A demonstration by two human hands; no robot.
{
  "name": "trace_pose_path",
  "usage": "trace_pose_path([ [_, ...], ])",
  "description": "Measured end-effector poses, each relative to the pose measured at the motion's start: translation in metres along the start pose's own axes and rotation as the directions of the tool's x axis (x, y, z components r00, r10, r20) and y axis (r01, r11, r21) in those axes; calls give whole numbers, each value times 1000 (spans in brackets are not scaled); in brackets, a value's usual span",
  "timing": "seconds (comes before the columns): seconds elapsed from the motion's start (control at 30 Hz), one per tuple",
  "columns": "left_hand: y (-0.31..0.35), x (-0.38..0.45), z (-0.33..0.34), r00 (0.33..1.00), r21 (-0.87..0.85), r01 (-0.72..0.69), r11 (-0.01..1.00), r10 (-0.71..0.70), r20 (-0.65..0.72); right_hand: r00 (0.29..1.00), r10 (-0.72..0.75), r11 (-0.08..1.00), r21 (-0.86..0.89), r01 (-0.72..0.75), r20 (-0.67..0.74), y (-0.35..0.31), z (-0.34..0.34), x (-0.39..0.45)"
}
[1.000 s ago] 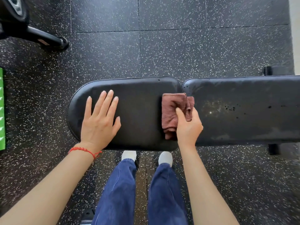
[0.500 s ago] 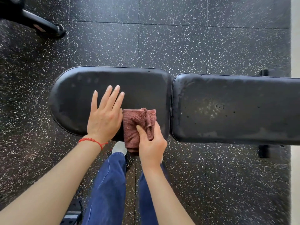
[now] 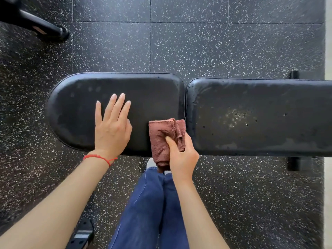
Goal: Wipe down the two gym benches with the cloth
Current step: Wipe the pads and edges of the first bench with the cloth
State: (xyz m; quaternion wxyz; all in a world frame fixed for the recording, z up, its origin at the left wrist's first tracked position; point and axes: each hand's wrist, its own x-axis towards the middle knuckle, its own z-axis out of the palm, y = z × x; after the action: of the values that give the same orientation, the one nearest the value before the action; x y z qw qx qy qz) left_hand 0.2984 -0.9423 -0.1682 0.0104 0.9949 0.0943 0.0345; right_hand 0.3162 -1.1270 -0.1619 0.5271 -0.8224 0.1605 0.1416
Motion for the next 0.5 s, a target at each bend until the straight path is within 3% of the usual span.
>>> trace_pose_path([
  [0.27, 75, 10, 6, 992, -143, -119, 983, 124, 30, 973, 94, 994, -40, -104, -209, 19, -57, 38],
  [0.5, 115, 29, 38, 990, -79, -90, 993, 98, 106, 979, -83, 980, -195, 47, -185, 48, -67, 76],
])
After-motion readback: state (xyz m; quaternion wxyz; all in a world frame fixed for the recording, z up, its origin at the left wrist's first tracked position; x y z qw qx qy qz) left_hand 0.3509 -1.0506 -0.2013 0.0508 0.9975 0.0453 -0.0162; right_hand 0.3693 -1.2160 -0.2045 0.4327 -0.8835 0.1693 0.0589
